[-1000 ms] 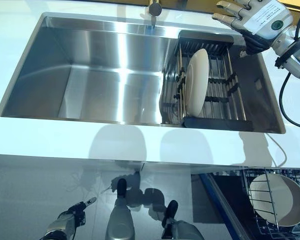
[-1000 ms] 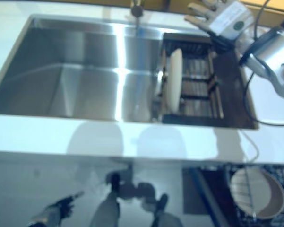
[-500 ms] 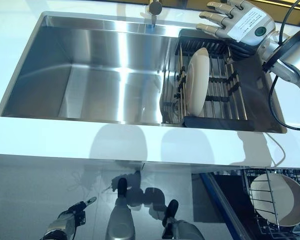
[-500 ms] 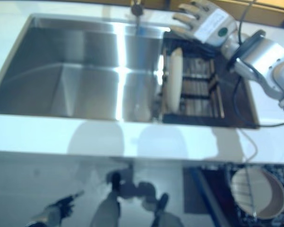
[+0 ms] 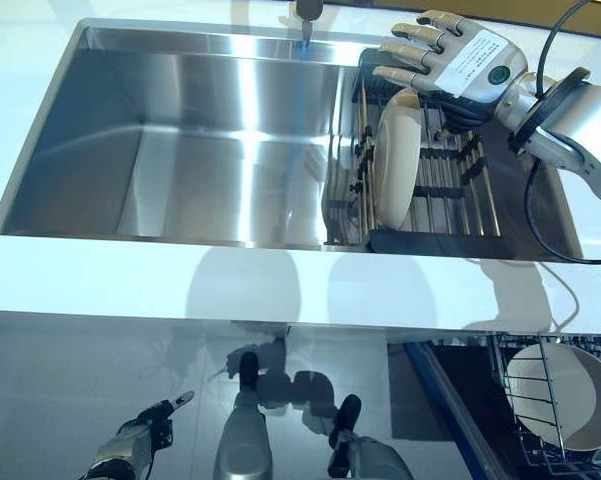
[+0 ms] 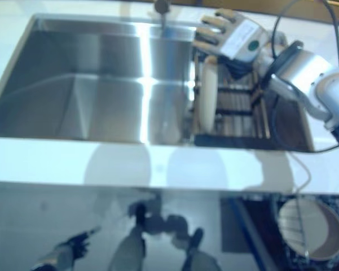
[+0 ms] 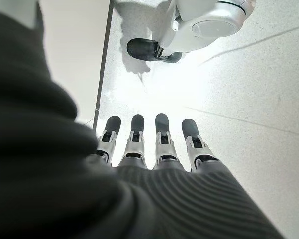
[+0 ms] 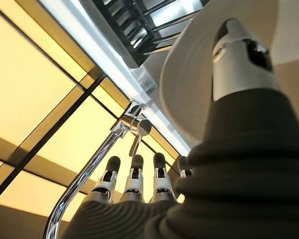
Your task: Take plates into dishwasher
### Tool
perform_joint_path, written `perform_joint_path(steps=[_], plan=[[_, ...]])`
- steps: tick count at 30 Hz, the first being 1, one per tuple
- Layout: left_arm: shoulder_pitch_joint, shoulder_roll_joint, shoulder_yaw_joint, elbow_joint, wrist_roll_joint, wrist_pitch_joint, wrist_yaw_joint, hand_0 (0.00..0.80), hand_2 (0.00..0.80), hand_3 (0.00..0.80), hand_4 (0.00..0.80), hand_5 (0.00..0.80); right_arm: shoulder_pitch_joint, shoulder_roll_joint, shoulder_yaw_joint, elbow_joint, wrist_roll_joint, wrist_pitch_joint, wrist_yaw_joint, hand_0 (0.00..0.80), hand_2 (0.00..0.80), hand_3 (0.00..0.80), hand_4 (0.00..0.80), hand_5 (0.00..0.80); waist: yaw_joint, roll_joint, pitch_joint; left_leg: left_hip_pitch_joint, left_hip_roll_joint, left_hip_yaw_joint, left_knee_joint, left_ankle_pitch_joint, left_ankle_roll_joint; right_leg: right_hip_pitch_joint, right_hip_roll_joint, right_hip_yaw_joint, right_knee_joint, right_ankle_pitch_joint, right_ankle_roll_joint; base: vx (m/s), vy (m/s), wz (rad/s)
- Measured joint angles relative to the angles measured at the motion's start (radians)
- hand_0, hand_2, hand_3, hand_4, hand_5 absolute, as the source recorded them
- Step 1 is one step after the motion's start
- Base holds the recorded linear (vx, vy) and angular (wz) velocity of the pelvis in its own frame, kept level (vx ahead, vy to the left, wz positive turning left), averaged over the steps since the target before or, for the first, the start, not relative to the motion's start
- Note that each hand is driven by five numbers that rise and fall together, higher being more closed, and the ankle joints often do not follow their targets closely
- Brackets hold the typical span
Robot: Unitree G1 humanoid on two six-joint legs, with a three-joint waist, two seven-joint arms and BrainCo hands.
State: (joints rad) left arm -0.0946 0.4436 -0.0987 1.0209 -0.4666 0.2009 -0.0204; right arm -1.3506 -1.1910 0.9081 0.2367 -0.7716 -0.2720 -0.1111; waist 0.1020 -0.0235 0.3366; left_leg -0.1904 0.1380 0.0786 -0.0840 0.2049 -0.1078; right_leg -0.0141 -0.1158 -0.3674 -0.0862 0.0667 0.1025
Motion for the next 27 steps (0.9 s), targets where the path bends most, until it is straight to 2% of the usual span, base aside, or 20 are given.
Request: perform_joint_path(steps=[8, 23, 24, 25, 27], plan=[[-0.002, 0.0, 0.0, -0.015, 0.0, 0.0, -0.007, 0.0, 0.0, 0.0, 0.0, 0.0, 0.0, 0.001, 0.0, -0.014, 0.003, -0.001, 0.019, 0.0, 0.0, 0.0, 0.0, 0.0, 0.0, 0.007, 0.012, -0.001, 0.0, 0.0, 0.0, 0.0, 0.0, -0.001, -0.001, 0.0, 0.0, 0.0, 0.0, 0.0, 0.0, 0.0], [-0.003, 0.0, 0.0, -0.022, 0.0, -0.001, -0.024, 0.0, 0.0, 0.0, 0.0, 0.0, 0.022, 0.01, 0.007, -0.069, 0.006, -0.059, 0.07, 0.0, 0.0, 0.0, 0.0, 0.0, 0.001, 0.009, 0.013, -0.001, -0.001, 0.0, 0.0, 0.0, 0.0, -0.002, -0.001, -0.001, 0.0, 0.0, 0.0, 0.0, 0.0, 0.0], [-0.003, 0.0, -0.001, -0.022, 0.0, -0.002, -0.024, 0.0, 0.0, 0.0, 0.0, 0.0, 0.022, 0.012, 0.007, -0.069, 0.006, -0.062, 0.072, 0.489, 0.489, 0.489, 0.489, 0.489, 0.001, 0.009, 0.014, -0.001, -0.001, 0.0, 0.0, 0.0, 0.0, -0.002, -0.001, -0.001, 0.0, 0.0, 0.0, 0.0, 0.0, 0.0], [-0.003, 0.0, -0.001, -0.022, 0.0, -0.004, -0.025, 0.0, 0.0, 0.0, 0.0, 0.0, 0.022, 0.013, 0.007, -0.07, 0.005, -0.068, 0.076, 0.8, 0.8, 0.8, 0.8, 0.8, 0.001, 0.009, 0.014, -0.001, -0.001, 0.0, 0.0, 0.0, 0.0, -0.002, -0.001, -0.001, 0.0, 0.0, 0.0, 0.0, 0.0, 0.0], [-0.003, 0.0, -0.001, -0.022, 0.0, -0.008, -0.026, 0.0, 0.0, 0.0, 0.0, 0.0, 0.022, 0.014, 0.007, -0.076, -0.002, -0.075, 0.087, 0.8, 0.8, 0.8, 0.8, 0.8, 0.003, 0.009, 0.014, -0.001, -0.001, 0.0, 0.0, 0.0, 0.0, -0.002, -0.001, -0.001, 0.0, 0.0, 0.0, 0.0, 0.0, 0.0]])
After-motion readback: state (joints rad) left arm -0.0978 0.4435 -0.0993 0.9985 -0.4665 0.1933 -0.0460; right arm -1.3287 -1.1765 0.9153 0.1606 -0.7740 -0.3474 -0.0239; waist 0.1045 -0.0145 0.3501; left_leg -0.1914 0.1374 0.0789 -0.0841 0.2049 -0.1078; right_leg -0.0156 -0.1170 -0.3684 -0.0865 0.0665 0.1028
